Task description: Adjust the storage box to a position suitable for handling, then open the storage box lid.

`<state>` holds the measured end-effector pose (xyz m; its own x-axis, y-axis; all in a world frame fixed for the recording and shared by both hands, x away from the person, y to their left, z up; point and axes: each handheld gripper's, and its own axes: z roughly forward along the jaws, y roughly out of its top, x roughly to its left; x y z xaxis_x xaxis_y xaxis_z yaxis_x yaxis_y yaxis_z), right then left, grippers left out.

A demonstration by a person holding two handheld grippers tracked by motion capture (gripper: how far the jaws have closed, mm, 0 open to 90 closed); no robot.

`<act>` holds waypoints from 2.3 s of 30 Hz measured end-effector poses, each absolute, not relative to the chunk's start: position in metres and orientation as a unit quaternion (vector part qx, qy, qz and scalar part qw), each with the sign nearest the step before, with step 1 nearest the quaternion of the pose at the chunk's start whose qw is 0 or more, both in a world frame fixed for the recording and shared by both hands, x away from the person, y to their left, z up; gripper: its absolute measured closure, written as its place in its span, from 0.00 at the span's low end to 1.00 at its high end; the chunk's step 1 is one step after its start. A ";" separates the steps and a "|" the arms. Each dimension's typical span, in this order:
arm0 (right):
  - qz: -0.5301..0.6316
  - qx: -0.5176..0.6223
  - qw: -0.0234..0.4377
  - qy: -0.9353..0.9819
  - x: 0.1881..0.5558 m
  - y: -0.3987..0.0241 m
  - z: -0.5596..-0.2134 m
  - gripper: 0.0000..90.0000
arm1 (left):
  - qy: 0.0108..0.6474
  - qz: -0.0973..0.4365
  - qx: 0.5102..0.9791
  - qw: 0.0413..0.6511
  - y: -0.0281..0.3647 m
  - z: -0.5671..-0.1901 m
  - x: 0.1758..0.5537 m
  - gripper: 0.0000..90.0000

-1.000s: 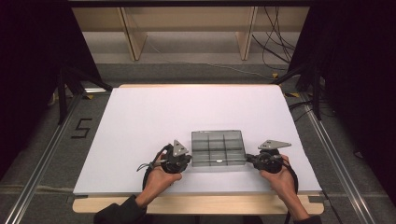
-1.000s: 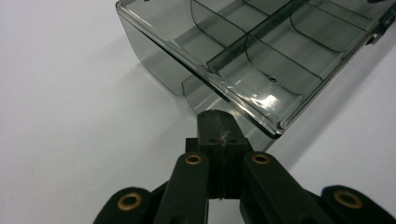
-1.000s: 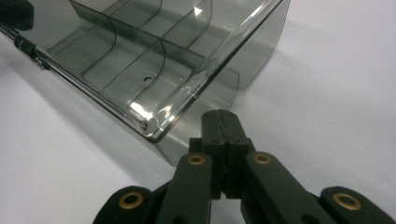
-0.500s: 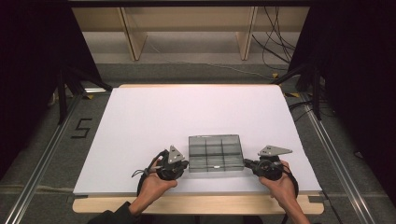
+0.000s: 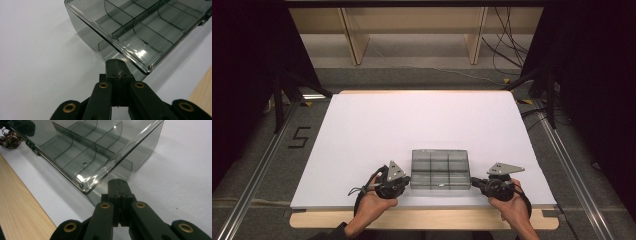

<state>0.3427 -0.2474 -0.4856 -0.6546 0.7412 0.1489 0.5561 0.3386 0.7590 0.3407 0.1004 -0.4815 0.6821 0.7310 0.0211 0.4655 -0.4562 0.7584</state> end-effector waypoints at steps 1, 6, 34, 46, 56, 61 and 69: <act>0.416 0.411 0.096 0.806 0.340 -0.245 -0.486 1.00 | 0.354 0.177 0.841 0.369 0.102 -0.481 0.340 0.99; 0.416 0.397 0.108 0.811 0.337 -0.245 -0.486 1.00 | 0.365 0.172 0.832 0.382 0.102 -0.482 0.332 0.99; 0.421 0.384 0.097 0.816 0.325 -0.247 -0.487 1.00 | 0.348 0.159 0.840 0.386 0.112 -0.482 0.319 0.87; 0.426 0.381 0.107 0.813 0.315 -0.260 -0.480 0.99 | 0.388 0.158 0.806 0.417 0.144 -0.464 0.313 0.66; 0.437 0.374 0.113 0.810 0.298 -0.265 -0.477 0.98 | 0.399 0.132 0.800 0.428 0.155 -0.464 0.306 0.45; 0.435 0.383 0.106 0.808 0.291 -0.263 -0.476 0.98 | 0.405 0.127 0.797 0.429 0.159 -0.466 0.303 0.41; 0.441 0.352 0.116 0.818 0.293 -0.258 -0.477 1.00 | 0.389 0.136 0.795 0.444 0.157 -0.461 0.288 0.36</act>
<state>0.2929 -0.2575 -0.4773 -0.7255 0.6777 0.1201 0.4730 0.3642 0.8023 0.2875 0.1568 -0.4606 0.6595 0.7406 -0.1287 0.4985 -0.3027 0.8123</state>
